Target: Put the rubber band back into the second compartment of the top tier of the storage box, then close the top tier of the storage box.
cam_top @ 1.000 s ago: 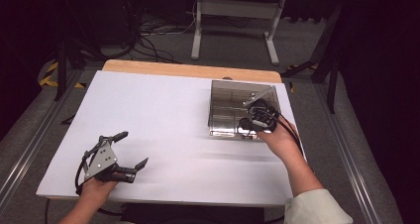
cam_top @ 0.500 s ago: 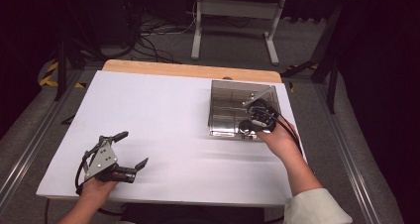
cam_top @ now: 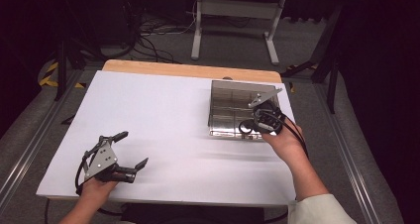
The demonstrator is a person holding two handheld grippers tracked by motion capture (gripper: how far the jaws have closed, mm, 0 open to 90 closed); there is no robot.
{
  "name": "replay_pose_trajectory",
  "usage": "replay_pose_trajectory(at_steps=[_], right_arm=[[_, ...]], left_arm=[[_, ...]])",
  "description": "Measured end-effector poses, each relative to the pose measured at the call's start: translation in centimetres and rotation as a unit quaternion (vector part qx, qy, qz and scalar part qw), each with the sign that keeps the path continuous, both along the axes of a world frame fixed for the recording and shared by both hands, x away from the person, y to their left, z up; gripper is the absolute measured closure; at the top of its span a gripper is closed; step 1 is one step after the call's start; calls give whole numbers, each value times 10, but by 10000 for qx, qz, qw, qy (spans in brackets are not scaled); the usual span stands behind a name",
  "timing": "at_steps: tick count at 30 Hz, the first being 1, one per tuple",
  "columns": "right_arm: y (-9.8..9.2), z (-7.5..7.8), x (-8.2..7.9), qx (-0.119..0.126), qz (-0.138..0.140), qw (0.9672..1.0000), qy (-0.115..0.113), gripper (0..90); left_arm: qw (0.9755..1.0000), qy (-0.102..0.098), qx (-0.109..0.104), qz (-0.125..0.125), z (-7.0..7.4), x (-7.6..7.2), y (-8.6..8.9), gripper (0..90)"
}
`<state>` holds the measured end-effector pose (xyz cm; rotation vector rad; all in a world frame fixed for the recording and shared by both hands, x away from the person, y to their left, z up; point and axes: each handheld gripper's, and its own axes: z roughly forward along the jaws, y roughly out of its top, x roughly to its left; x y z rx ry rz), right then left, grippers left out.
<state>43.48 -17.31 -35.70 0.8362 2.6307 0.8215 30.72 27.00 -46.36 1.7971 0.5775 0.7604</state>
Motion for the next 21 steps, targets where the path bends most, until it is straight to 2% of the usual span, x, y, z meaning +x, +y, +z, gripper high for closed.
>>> replay_pose_trajectory(at_steps=[1, 8, 12, 18, 21], right_arm=[[0, 1, -6, -67, 143, 9999, -58, 900], [1, 4, -22, -189, 457, 9986, -162, 900], [0, 3, -32, -251, 546, 9979, -241, 900], [-3, 0, -38, -314, 753, 9962, -307, 900], [-4, -2, -40, -359, 761, 9959, -337, 900]], left_arm=[[10000, -11, 5, 7, 0, 0, 0, 8], [10000, -7, 20, -12, 0, 0, 0, 8], [10000, -11, 16, -14, 0, 0, 0, 8], [10000, -10, 16, -14, 0, 0, 0, 8], [10000, -13, 12, -7, 0, 0, 0, 8]])
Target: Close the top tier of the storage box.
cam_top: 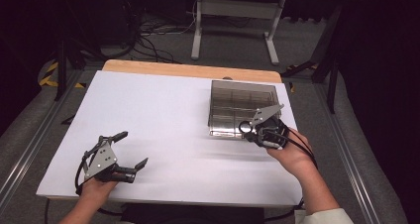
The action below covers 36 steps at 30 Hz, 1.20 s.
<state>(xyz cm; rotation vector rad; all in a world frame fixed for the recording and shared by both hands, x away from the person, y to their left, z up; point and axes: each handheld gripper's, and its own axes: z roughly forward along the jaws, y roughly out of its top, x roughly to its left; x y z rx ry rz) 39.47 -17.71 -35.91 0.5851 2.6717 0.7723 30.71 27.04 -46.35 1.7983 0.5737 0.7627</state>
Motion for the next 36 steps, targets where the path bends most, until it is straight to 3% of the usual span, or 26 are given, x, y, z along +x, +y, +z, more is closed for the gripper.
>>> replay_pose_trajectory(at_steps=[6, 11, 15, 28, 36], right_arm=[[-1, -3, -2, -118, 75, 9999, -38, 900], [0, -7, -8, -432, 174, 9987, -228, 900], [0, -10, -11, -598, 214, 9977, -257, 900], [-3, -21, -11, -831, 333, 9959, -141, 900], [-9, -31, -6, -977, 224, 9949, -68, 900]], left_arm=[[10000, -1, 21, -6, 0, 0, 0, 8], [10000, -27, 29, 29, 0, 0, 1, 8], [10000, -33, 25, 41, 0, 0, 0, 8], [10000, -2, 36, 8, 0, -1, 0, 8], [10000, 7, 40, 18, 0, 0, 0, 8]])
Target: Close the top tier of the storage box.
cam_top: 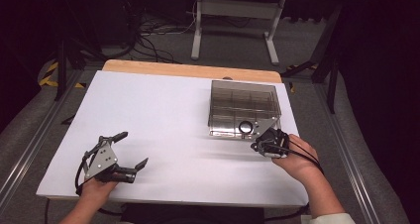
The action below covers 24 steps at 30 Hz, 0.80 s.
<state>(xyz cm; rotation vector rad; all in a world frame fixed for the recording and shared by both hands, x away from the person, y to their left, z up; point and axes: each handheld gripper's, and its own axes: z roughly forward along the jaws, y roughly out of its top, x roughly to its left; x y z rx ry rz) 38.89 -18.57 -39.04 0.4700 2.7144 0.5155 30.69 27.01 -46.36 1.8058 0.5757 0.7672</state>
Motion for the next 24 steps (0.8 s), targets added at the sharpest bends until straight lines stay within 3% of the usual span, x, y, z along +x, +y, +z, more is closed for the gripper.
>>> replay_pose_trajectory(at_steps=[10, 15, 24], right_arm=[[-7, -9, 8, -79, -170, 9998, 7, 900], [-10, -9, 9, -41, -242, 9997, -94, 900], [-13, -6, 14, -6, -315, 9993, -200, 900]], left_arm=[[10000, -44, 43, 60, 0, 1, 0, 8], [10000, 12, -28, 45, -1, 0, 0, 8], [10000, -52, 47, 58, 0, 1, 0, 8]])
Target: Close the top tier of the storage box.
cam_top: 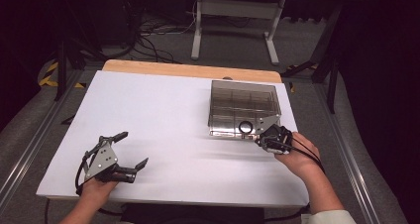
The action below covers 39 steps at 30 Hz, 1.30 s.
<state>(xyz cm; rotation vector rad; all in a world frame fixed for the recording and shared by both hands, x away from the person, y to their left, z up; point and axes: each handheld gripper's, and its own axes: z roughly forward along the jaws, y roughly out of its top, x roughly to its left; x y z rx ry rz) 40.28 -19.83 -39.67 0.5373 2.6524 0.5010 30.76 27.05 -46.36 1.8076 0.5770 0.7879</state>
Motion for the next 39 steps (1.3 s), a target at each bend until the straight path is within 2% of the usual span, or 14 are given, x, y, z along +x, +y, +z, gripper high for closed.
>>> replay_pose_trajectory(at_steps=[6, 8, 24, 39], right_arm=[[1, 1, 2, -3, -75, 10000, -61, 900], [1, 2, 3, -12, -128, 9999, -61, 900], [3, 4, 4, 6, -132, 9999, -27, 900], [10, 9, 16, 73, -291, 9994, -192, 900]], left_arm=[[10000, -5, -3, -3, 0, 0, 0, 8], [10000, 50, -66, -34, 0, -1, 0, 8], [10000, 8, -46, -13, 0, -1, 0, 8], [10000, 42, -60, -67, 0, -1, 0, 8]])
